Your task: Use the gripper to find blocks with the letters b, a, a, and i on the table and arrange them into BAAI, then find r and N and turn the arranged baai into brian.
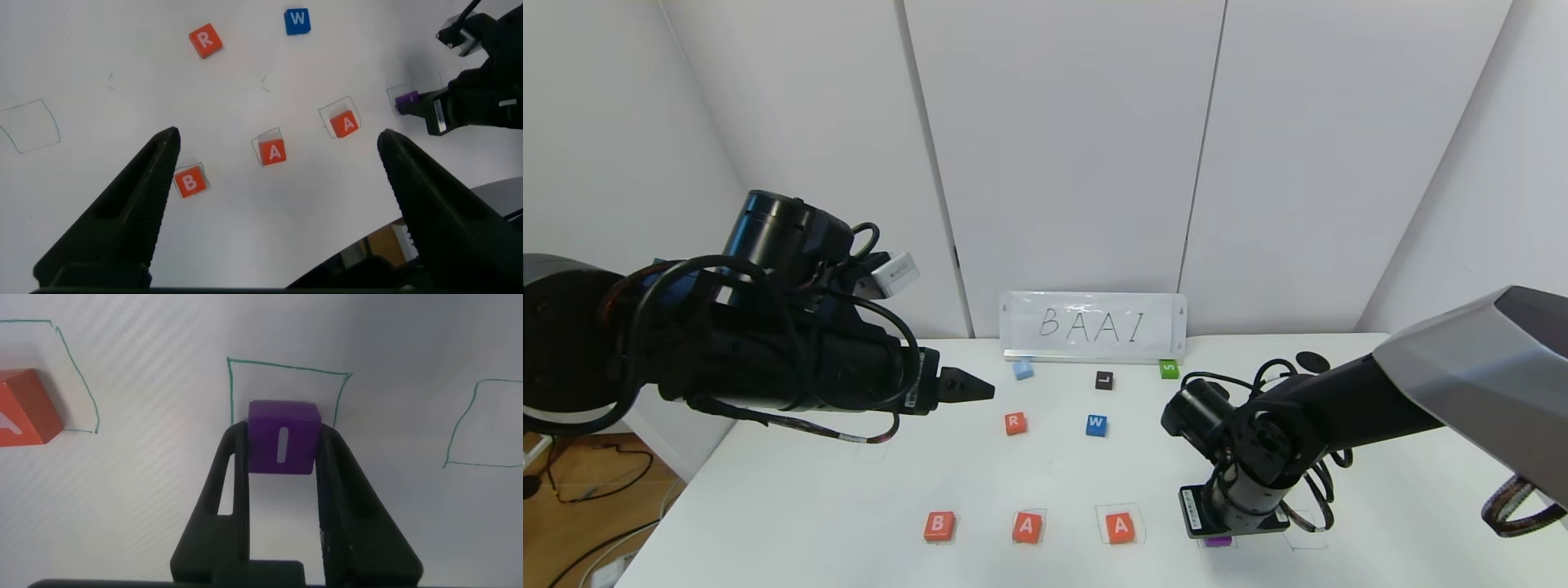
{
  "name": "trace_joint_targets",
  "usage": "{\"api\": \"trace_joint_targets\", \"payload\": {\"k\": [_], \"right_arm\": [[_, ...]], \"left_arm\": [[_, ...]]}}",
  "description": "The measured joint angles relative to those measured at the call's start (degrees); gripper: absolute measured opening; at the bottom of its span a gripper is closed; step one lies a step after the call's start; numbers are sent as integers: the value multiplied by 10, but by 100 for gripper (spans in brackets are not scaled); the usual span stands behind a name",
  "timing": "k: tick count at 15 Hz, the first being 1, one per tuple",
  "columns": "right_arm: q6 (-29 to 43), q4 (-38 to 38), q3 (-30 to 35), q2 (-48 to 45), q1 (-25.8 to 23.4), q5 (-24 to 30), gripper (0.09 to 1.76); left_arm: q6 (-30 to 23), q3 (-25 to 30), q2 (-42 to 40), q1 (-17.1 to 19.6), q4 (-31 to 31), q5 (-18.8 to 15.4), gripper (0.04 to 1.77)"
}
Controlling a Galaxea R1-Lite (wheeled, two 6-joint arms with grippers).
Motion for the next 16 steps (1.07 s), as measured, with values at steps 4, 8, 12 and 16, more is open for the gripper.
{"api": "trace_joint_targets", "payload": {"k": [4,8,12,16], "right_arm": [[0,1,0,0,0,0,73],[1,1,0,1,0,0,112],[1,-1,-1,1,0,0,136],[2,-2,-2,0,0,0,150]], "left_arm": [[0,0,0,0,0,0,172],[0,0,0,0,0,0,172],[0,0,0,0,0,0,172],[0,0,0,0,0,0,172]]}}
